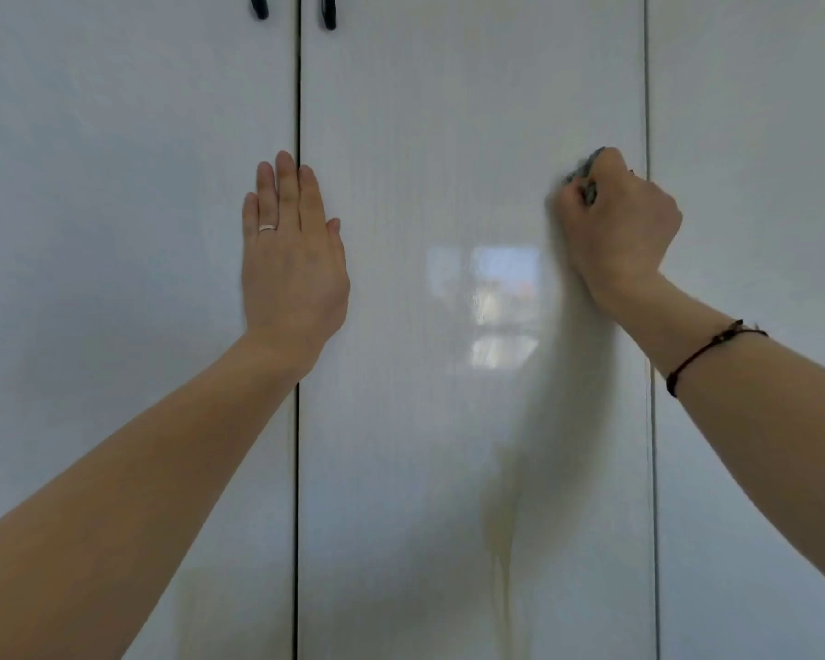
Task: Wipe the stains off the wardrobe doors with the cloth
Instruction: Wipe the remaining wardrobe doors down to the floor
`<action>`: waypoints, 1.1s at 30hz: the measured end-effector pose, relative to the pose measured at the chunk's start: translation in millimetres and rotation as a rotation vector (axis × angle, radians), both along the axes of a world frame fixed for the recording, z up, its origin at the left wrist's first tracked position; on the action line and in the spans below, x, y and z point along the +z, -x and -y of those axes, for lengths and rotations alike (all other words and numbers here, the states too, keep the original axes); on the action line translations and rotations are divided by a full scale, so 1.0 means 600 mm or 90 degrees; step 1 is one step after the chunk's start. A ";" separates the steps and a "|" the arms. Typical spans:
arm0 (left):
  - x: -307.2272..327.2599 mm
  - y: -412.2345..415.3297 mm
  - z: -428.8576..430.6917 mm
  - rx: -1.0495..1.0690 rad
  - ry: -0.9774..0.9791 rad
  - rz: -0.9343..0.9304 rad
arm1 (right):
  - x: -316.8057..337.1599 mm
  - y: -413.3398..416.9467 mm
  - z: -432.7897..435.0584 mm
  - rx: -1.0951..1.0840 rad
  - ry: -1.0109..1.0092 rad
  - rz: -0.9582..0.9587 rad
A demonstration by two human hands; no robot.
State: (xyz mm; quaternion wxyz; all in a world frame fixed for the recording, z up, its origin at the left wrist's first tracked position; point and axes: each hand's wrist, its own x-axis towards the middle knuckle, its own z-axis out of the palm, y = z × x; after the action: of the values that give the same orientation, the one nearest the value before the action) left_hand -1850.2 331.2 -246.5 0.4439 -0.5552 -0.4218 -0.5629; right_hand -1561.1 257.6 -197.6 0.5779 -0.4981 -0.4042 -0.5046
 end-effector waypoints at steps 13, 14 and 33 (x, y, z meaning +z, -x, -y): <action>0.000 0.005 -0.004 -0.026 -0.026 -0.006 | -0.088 -0.047 -0.003 -0.016 0.021 0.155; 0.001 0.008 -0.006 -0.021 -0.029 -0.006 | -0.060 -0.053 0.001 0.014 0.012 0.060; -0.041 0.000 -0.006 -0.045 -0.029 -0.001 | -0.200 -0.071 -0.003 0.065 0.027 -0.053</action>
State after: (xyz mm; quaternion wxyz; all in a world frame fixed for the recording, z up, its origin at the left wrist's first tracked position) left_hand -1850.3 335.0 -271.1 0.4367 -0.5598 -0.3885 -0.5873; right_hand -1518.7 259.6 -317.7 0.6086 -0.5095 -0.4150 -0.4447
